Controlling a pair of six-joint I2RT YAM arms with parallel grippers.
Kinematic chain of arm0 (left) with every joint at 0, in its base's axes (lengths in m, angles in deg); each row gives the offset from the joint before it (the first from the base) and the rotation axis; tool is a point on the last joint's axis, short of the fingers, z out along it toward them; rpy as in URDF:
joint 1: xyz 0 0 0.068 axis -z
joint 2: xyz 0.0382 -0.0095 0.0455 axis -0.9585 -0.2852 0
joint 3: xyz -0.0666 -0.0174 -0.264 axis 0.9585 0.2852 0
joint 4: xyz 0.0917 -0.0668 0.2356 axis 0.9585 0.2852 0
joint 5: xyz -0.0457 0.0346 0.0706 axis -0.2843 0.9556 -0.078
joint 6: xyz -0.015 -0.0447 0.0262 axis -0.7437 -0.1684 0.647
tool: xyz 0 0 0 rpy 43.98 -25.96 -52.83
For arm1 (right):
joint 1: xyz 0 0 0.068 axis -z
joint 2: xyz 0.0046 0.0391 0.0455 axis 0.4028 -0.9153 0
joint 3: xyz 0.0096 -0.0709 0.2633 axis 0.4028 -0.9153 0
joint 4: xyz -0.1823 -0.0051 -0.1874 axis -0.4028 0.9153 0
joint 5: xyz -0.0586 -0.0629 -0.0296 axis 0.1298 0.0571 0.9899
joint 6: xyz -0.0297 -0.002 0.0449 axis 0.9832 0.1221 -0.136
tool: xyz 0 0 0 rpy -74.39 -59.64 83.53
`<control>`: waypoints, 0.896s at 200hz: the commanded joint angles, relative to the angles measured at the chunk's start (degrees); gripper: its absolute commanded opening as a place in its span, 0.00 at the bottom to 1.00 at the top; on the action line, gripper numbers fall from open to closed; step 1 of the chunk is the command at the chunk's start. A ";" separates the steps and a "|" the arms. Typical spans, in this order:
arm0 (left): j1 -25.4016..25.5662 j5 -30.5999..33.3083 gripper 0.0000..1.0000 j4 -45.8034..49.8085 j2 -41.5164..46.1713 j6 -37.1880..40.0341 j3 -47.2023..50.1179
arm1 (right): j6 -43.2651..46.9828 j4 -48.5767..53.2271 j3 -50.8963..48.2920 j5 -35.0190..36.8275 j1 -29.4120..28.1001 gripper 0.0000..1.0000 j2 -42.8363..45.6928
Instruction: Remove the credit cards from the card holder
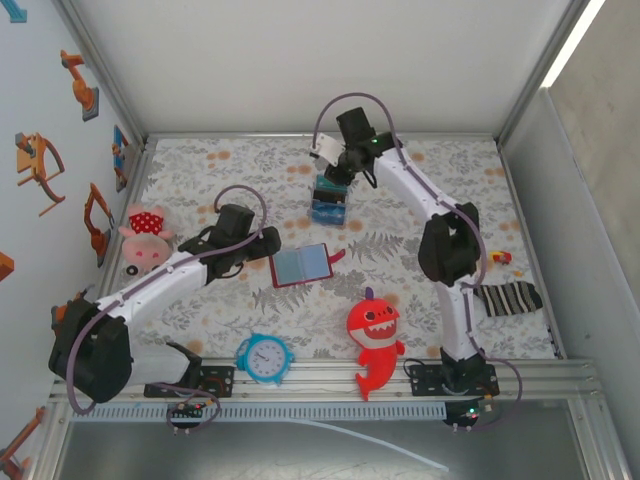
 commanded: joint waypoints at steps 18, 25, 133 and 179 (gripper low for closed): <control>-0.67 2.17 0.91 -0.04 2.55 -1.60 1.62 | -18.55 -9.13 -11.58 -1.97 0.22 0.28 10.95; -0.78 2.46 0.91 0.31 2.83 -1.75 1.70 | -20.86 -10.40 -14.06 -0.87 -0.08 0.28 12.87; -1.63 5.93 0.97 -1.20 8.82 -6.00 7.80 | -51.11 -19.26 -48.12 9.64 -9.79 0.26 34.47; -1.84 10.16 0.97 -0.53 11.19 -8.85 10.21 | -58.73 -17.19 -48.35 13.92 -17.29 0.29 30.73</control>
